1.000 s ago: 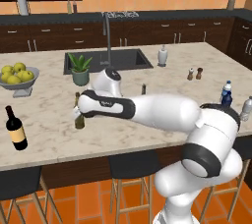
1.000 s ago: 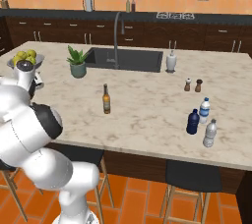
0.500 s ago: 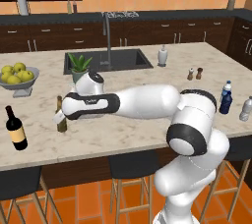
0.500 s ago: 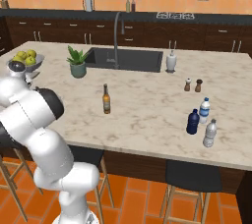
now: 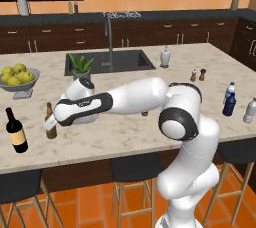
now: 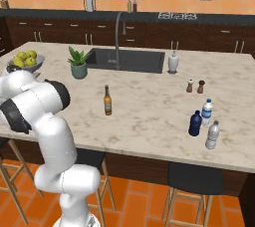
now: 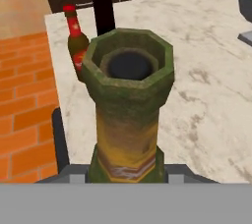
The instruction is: Move the plastic bottles in the middle to the plastics group, and the glass bottles in the middle to the glass group.
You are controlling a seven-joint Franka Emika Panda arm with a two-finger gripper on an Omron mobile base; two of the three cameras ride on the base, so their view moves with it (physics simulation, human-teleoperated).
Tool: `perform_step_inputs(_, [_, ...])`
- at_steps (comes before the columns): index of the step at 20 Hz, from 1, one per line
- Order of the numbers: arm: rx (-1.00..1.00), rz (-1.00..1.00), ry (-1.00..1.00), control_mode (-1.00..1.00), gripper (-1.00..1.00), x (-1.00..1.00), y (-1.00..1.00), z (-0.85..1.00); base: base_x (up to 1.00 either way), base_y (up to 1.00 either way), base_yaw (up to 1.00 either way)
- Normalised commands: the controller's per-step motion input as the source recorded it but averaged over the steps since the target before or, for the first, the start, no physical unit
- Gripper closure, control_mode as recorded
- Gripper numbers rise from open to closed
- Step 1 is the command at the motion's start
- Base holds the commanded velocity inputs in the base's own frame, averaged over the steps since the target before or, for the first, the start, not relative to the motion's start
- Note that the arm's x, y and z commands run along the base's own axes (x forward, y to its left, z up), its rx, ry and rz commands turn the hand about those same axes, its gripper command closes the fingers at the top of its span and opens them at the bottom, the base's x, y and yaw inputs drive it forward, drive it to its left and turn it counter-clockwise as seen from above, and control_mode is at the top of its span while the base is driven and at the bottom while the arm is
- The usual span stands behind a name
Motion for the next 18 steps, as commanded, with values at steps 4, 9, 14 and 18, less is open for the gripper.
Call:
perform_step_inputs(4, [0.00,0.13,0.00,-1.00,1.00,0.22,0.39,0.00,0.00,0.00,0.00])
perform_step_inputs(9, [0.00,0.06,0.00,-1.00,1.00,0.28,0.46,-0.09,0.00,0.00,0.00])
perform_step_inputs(14, [-0.01,0.00,0.00,-1.00,1.00,0.13,0.01,-0.08,0.00,0.00,0.00])
perform_step_inputs(18, [-0.07,0.00,0.00,-1.00,1.00,0.01,0.04,-0.21,0.00,0.00,0.00])
